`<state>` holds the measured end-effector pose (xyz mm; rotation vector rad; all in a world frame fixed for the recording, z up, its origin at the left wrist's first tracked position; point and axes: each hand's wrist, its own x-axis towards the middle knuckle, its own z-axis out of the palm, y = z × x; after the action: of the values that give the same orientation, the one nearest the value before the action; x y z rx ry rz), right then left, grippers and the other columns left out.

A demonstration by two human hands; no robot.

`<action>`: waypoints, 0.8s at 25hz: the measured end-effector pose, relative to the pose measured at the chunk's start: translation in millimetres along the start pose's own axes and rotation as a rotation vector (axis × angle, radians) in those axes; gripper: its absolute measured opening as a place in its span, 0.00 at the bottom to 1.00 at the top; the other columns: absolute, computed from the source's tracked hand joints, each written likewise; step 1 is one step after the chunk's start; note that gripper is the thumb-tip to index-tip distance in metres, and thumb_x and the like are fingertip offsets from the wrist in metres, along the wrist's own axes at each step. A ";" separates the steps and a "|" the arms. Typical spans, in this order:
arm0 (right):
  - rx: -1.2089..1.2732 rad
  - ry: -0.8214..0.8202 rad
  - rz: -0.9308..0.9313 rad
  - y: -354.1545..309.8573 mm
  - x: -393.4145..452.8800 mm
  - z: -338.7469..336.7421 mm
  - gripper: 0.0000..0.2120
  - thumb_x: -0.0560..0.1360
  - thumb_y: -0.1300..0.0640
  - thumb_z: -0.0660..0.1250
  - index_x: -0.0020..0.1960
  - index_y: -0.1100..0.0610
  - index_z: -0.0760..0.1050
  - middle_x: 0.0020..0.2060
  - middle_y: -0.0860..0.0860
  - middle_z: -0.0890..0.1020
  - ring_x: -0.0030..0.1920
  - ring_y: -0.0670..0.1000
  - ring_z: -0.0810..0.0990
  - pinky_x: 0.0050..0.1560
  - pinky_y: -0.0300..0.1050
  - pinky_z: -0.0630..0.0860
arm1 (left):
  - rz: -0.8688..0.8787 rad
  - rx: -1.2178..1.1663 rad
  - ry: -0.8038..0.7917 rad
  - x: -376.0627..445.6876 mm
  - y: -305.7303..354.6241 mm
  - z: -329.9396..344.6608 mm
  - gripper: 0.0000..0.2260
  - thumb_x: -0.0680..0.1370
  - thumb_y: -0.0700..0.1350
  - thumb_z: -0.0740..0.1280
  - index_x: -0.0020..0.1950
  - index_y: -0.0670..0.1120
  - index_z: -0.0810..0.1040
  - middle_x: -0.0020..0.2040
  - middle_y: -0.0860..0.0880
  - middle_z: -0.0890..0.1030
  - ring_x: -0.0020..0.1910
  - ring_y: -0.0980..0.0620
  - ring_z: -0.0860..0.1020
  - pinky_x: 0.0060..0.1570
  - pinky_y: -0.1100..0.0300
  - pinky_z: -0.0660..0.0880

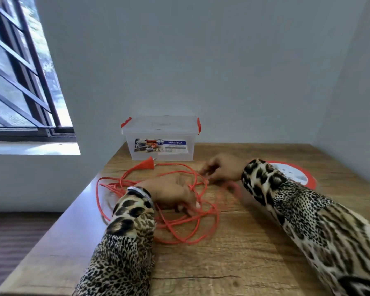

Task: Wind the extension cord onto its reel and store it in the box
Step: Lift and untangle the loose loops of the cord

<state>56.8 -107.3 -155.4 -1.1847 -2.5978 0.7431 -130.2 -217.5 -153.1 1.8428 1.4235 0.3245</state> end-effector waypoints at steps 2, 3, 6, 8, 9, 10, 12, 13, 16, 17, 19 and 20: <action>-0.166 -0.025 -0.052 -3.5 8.2 2.8 0.15 0.72 0.62 0.71 0.58 0.57 0.80 0.45 0.51 0.83 0.44 0.48 0.79 0.48 0.39 0.74 | -0.002 0.041 -0.047 5.3 -4.4 1.4 0.09 0.66 0.49 0.78 0.33 0.46 0.83 0.29 0.49 0.77 0.30 0.54 0.72 0.34 0.61 0.68; -0.269 -0.037 -0.091 -6.7 9.7 3.7 0.13 0.74 0.62 0.68 0.58 0.57 0.80 0.45 0.52 0.83 0.44 0.49 0.79 0.48 0.42 0.74 | 0.011 0.043 0.016 8.9 -6.0 2.0 0.10 0.65 0.49 0.79 0.34 0.45 0.82 0.29 0.51 0.77 0.28 0.56 0.72 0.32 0.64 0.69; -0.447 -0.023 -0.149 -16.2 7.4 0.6 0.08 0.76 0.64 0.61 0.53 0.60 0.77 0.46 0.55 0.79 0.47 0.53 0.75 0.49 0.45 0.70 | 0.122 0.000 0.452 18.7 -5.3 4.5 0.13 0.64 0.51 0.79 0.42 0.49 0.81 0.39 0.53 0.81 0.37 0.57 0.77 0.40 0.61 0.75; -0.395 0.102 -0.180 -24.2 0.7 -9.3 0.06 0.76 0.64 0.59 0.50 0.59 0.74 0.45 0.53 0.75 0.46 0.52 0.72 0.48 0.44 0.68 | 0.214 0.125 0.654 23.9 -5.2 8.0 0.23 0.66 0.54 0.77 0.58 0.51 0.78 0.56 0.50 0.79 0.55 0.52 0.76 0.56 0.55 0.73; -0.356 0.166 -0.191 -26.7 -3.6 -15.5 0.04 0.77 0.63 0.60 0.49 0.58 0.74 0.44 0.52 0.74 0.45 0.51 0.72 0.48 0.44 0.68 | 0.226 0.226 0.689 24.9 -4.1 10.0 0.28 0.67 0.55 0.75 0.65 0.52 0.74 0.63 0.50 0.76 0.61 0.50 0.72 0.62 0.52 0.70; -0.328 0.226 -0.206 -27.6 -8.1 -22.3 0.03 0.77 0.61 0.63 0.48 0.59 0.74 0.43 0.53 0.74 0.43 0.50 0.72 0.46 0.42 0.68 | 0.214 0.308 0.714 25.3 -2.3 11.4 0.30 0.68 0.56 0.73 0.69 0.54 0.71 0.65 0.51 0.75 0.64 0.49 0.70 0.64 0.49 0.67; -0.261 0.311 -0.227 -25.6 -18.3 -34.7 0.07 0.75 0.54 0.68 0.44 0.58 0.78 0.39 0.51 0.75 0.38 0.48 0.71 0.41 0.39 0.67 | 0.174 0.372 0.768 25.1 -0.9 11.5 0.22 0.69 0.54 0.69 0.63 0.55 0.76 0.59 0.53 0.79 0.60 0.50 0.74 0.62 0.49 0.68; -0.183 0.351 -0.212 -23.6 -24.6 -41.3 0.07 0.75 0.53 0.69 0.43 0.57 0.80 0.38 0.50 0.76 0.38 0.47 0.73 0.42 0.37 0.68 | 0.156 0.358 0.789 24.1 -1.6 10.7 0.16 0.69 0.52 0.68 0.56 0.55 0.79 0.54 0.54 0.80 0.56 0.51 0.76 0.59 0.51 0.71; 0.120 0.653 -0.124 -12.2 -35.5 -60.9 0.06 0.77 0.54 0.66 0.45 0.55 0.80 0.46 0.52 0.82 0.48 0.49 0.79 0.53 0.42 0.72 | 0.028 0.218 0.824 18.8 -9.1 10.5 0.03 0.70 0.45 0.69 0.39 0.54 0.80 0.48 0.54 0.77 0.47 0.53 0.77 0.48 0.59 0.73; 0.231 0.801 -0.051 -5.3 -39.3 -68.6 0.07 0.78 0.54 0.64 0.47 0.57 0.79 0.49 0.54 0.82 0.50 0.50 0.78 0.54 0.42 0.71 | -0.019 0.166 0.859 16.9 -12.7 9.9 0.05 0.70 0.43 0.69 0.37 0.53 0.79 0.47 0.53 0.75 0.45 0.53 0.76 0.46 0.60 0.71; 0.289 0.966 0.205 12.4 -46.7 -81.3 0.14 0.79 0.52 0.61 0.49 0.62 0.78 0.49 0.58 0.82 0.51 0.54 0.77 0.48 0.41 0.68 | -0.063 0.107 0.977 12.1 -18.9 6.9 0.06 0.71 0.40 0.67 0.36 0.50 0.79 0.46 0.52 0.74 0.44 0.51 0.76 0.46 0.60 0.69; 0.196 0.926 0.355 21.0 -49.7 -82.4 0.15 0.80 0.50 0.60 0.50 0.62 0.78 0.50 0.59 0.81 0.52 0.57 0.77 0.47 0.43 0.67 | -0.063 0.101 1.025 9.2 -21.4 5.9 0.06 0.71 0.40 0.66 0.36 0.49 0.79 0.46 0.51 0.75 0.44 0.50 0.75 0.46 0.60 0.69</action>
<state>133.8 -102.9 -94.1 -1.4747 -1.5531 0.3448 -138.7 -209.9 -174.3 1.7527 2.1664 1.3161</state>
